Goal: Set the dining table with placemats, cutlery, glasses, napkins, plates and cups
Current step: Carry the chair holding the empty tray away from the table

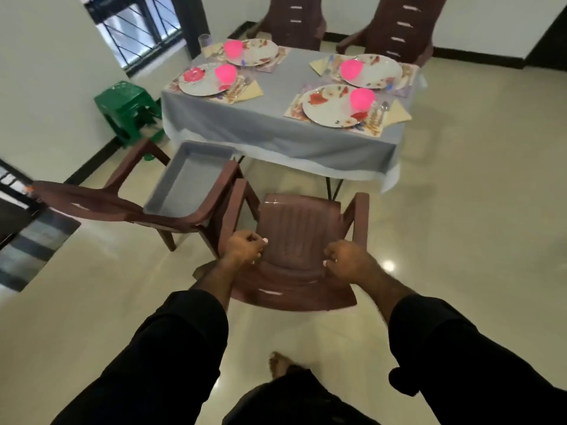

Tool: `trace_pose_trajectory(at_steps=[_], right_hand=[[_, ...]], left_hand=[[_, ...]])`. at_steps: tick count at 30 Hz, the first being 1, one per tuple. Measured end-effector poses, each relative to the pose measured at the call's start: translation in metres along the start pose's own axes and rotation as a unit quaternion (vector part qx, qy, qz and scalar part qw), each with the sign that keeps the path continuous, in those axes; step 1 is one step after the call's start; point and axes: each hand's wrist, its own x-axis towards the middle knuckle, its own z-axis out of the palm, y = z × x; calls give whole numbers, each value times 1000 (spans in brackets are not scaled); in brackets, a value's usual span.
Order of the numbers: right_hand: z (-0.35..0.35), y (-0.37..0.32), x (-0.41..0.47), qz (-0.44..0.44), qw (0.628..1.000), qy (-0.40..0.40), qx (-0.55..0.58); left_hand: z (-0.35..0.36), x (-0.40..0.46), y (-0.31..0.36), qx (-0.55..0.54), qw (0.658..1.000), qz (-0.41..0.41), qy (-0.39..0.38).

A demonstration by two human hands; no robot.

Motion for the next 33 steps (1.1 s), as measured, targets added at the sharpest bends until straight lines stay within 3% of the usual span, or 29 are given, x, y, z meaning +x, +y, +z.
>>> trace_pose_trajectory(at_steps=[3,8,13,18,21,29,33], right_hand=[[19,-10,-41,33,999,7,31],[44,-27,-88,46,998,35,29],[51,-45,-90,-35,991,-35,-122],[68,-68,-71,31,987,-22,-156],[66,-84,-61,60,988,5,-142],[47,-116,-4,128,985,4,-112],[28,-120,26,137,984,2,-109]], left_hand=[[0,-40,-6,172,983,56,-19],[-6,-92,-19,401,902,123,-104],[-25,-87,-25,470,832,223,-194],[-44,-58,-35,576,724,285,-252],[-55,-33,-31,573,709,331,-243],[-90,44,-2,576,690,356,-256],[-97,74,21,569,702,337,-267]])
